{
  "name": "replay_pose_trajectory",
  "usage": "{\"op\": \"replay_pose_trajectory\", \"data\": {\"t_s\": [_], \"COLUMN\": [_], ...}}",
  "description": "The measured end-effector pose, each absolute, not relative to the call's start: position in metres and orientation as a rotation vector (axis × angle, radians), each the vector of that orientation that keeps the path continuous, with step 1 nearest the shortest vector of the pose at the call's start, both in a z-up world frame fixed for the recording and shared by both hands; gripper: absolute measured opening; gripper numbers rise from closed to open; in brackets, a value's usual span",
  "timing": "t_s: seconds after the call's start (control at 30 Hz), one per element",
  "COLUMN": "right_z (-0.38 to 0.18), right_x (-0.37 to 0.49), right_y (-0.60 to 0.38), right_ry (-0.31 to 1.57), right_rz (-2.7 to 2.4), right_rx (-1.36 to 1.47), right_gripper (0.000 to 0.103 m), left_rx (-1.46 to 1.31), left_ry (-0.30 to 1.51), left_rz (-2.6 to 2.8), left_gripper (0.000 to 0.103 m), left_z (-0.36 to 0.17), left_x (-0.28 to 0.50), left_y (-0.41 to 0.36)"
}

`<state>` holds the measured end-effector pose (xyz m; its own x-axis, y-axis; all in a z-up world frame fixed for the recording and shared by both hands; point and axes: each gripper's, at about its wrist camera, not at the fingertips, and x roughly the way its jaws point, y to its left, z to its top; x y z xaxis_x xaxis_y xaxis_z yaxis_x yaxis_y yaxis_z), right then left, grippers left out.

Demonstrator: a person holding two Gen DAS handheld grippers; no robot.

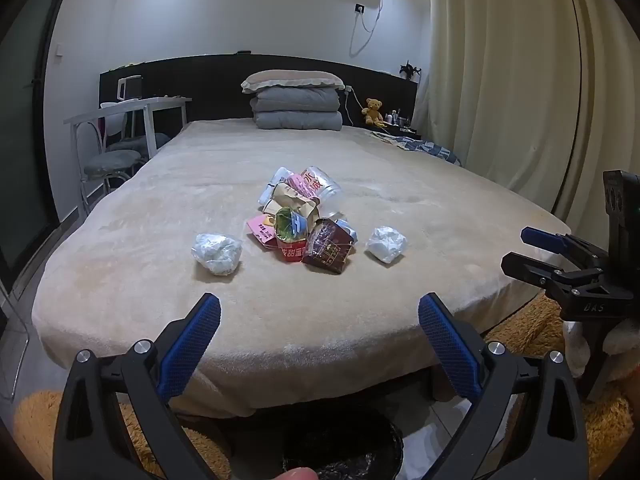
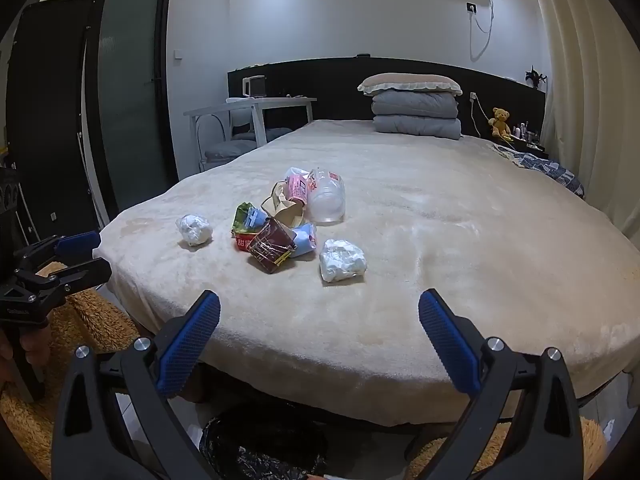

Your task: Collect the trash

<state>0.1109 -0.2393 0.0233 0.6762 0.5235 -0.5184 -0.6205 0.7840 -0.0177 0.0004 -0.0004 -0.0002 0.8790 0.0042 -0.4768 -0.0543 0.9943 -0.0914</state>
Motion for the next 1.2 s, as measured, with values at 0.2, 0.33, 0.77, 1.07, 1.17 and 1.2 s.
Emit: {"op": "replay_pose_trajectory", "data": {"t_s": [0.2, 0.33, 0.77, 1.07, 1.17, 1.2], "right_z": [0.0228, 0.0237, 0.0215, 0.0183, 0.0189, 0.0195], "right_x": [0.1113, 0.1128, 0.1142, 0.1128, 0.1127, 0.1127], "right_y": [-0.2388, -0.2385, -0.2372, -0.2346, -0.2346, -0.2347], "right_ry": [0.519, 0.519, 0.525, 0.527, 0.528, 0.528], "right_rz": [0.644, 0.643, 0.644, 0.643, 0.644, 0.643], "right_rx": [-0.197, -0.199, -0.199, -0.202, -0.203, -0.204], "right_gripper": [0.099, 0.099, 0.099, 0.099, 0.099, 0.099], "left_rx": [-0.112, -0.12, -0.122, -0.124, -0.124, -0.123], "left_ry": [0.496, 0.502, 0.504, 0.505, 0.504, 0.505], "left_rz": [0.037, 0.043, 0.04, 0.039, 0.039, 0.038], "left_gripper": [0.096, 0.096, 0.096, 0.096, 0.096, 0.096], "left_z": [0.0001, -0.0024, -0.0027, -0.0043, -0.0047, -0.0044], "left_x": [0.0006, 0.0012, 0.0012, 0.003, 0.003, 0.0031], "left_y": [0.0004, -0.0018, -0.0006, 0.0028, 0.0027, 0.0027]}}
